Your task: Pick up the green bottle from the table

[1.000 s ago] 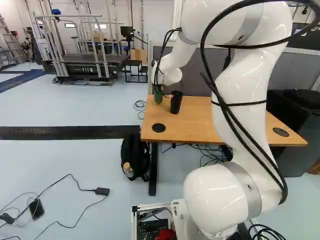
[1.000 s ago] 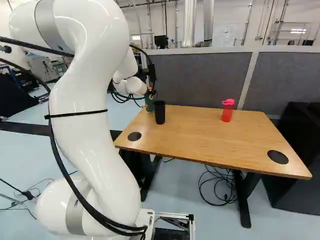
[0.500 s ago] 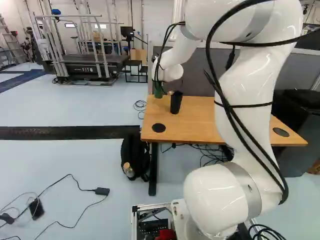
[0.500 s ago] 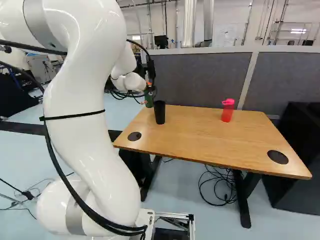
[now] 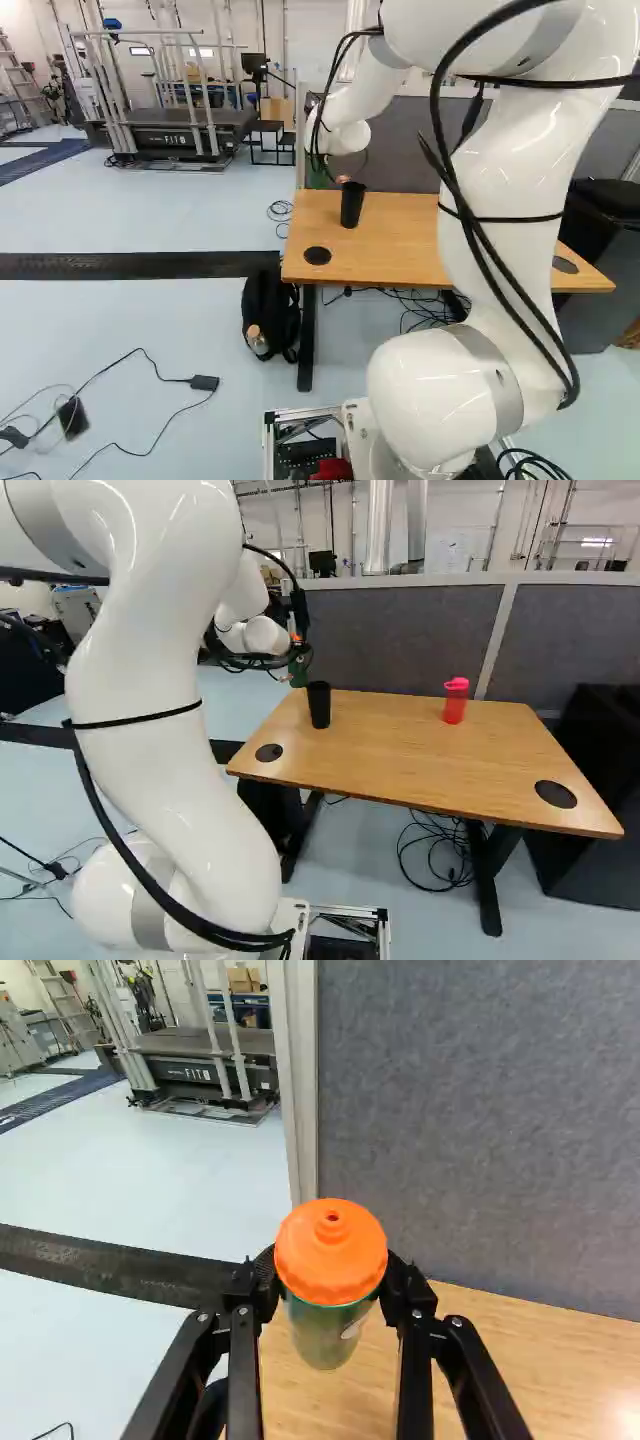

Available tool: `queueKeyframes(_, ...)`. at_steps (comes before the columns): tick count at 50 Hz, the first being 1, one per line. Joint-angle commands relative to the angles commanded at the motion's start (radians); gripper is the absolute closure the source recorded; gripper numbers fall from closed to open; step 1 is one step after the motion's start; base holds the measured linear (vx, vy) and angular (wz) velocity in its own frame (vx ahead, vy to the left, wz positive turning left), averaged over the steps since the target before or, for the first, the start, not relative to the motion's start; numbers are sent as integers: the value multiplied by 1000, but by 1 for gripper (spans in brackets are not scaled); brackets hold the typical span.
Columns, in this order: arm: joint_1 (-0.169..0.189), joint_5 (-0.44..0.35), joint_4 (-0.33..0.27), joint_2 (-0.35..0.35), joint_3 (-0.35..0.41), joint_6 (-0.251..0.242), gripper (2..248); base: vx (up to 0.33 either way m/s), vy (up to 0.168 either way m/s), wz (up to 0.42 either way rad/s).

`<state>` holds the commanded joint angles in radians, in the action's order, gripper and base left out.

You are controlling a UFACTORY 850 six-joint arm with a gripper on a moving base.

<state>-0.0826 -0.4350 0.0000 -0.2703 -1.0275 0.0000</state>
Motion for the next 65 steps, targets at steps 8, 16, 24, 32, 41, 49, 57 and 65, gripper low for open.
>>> queueKeyframes(8,-1,0,0,25,16,0,129,0,0,0)
queueKeyframes(16,-1,0,0,42,32,0,129,0,0,0)
queueKeyframes(24,-2,0,0,58,50,0,129,0,0,0)
queueKeyframes(32,-3,0,0,73,67,0,129,0,0,0)
queueKeyframes(41,-4,0,0,90,86,0,129,0,0,0)
queueKeyframes(49,-4,0,0,106,103,0,129,0,0,0)
queueKeyframes(57,-5,0,0,121,120,0,129,0,0,0)
queueKeyframes(65,-6,0,0,137,137,0,129,0,0,0)
